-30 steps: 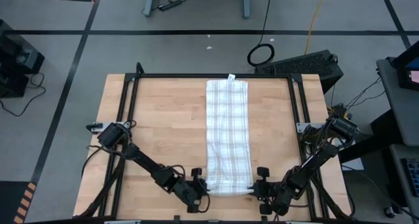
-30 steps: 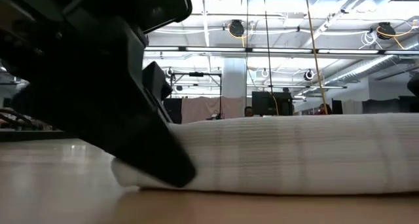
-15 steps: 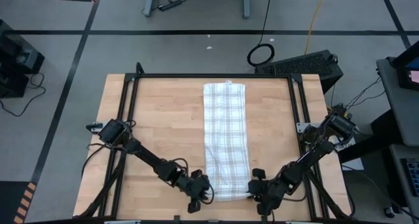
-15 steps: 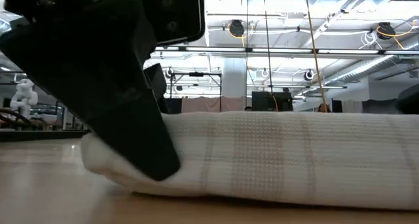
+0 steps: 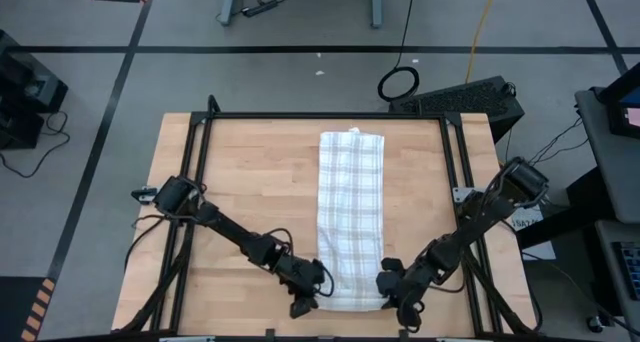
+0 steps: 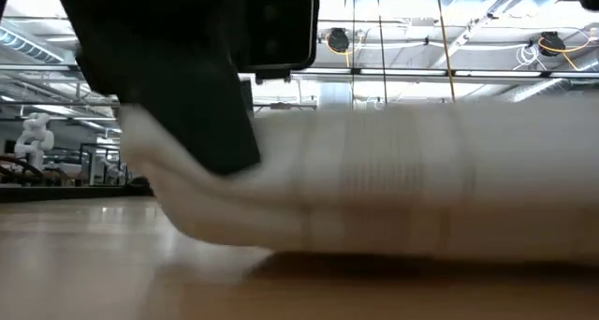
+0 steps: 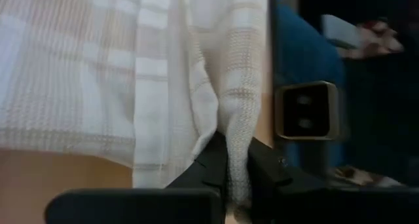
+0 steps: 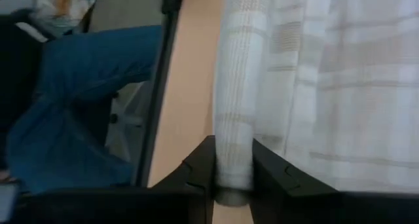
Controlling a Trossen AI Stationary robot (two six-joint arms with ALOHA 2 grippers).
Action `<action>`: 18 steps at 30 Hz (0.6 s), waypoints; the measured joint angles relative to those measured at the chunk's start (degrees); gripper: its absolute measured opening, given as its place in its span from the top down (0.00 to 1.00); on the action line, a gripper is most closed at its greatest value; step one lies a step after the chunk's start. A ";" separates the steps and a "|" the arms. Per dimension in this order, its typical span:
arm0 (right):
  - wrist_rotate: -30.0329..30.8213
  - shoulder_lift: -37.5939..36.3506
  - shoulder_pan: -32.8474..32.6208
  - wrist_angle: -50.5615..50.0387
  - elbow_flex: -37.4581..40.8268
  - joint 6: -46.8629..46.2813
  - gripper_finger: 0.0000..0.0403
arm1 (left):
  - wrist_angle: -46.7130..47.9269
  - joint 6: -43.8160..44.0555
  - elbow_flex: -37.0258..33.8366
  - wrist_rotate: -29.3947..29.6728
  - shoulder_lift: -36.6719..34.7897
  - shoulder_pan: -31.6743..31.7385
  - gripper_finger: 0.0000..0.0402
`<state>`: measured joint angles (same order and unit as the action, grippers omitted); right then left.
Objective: Roll towel into tight, uniform cylinder
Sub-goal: Roll the white towel
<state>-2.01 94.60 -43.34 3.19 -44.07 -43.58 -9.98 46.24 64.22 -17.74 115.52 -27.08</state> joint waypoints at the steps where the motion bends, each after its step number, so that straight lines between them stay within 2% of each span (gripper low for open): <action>1: -1.03 -0.62 0.29 -0.47 -0.02 0.43 0.85 | -0.20 0.02 0.03 -1.35 -0.21 0.22 0.91; 7: -11.91 -2.81 2.83 -4.22 0.00 3.00 0.85 | 1.27 -1.46 -0.07 -6.57 -2.86 2.65 0.91; 11: -15.01 -2.33 5.31 -5.84 0.00 3.58 0.85 | 2.76 -1.99 -0.06 -10.11 -3.23 5.47 0.91; 14: -14.47 -2.02 6.38 -7.51 0.02 4.64 0.85 | 6.20 -2.02 -0.08 -9.14 -3.21 7.39 0.91; 18: -5.43 -2.05 5.92 -8.21 0.00 4.31 0.84 | 8.85 -2.13 -0.25 -7.61 -3.21 8.21 0.91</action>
<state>-7.45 92.55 -37.43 -5.02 -44.07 -39.27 -1.13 44.11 63.97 -25.36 112.31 -18.87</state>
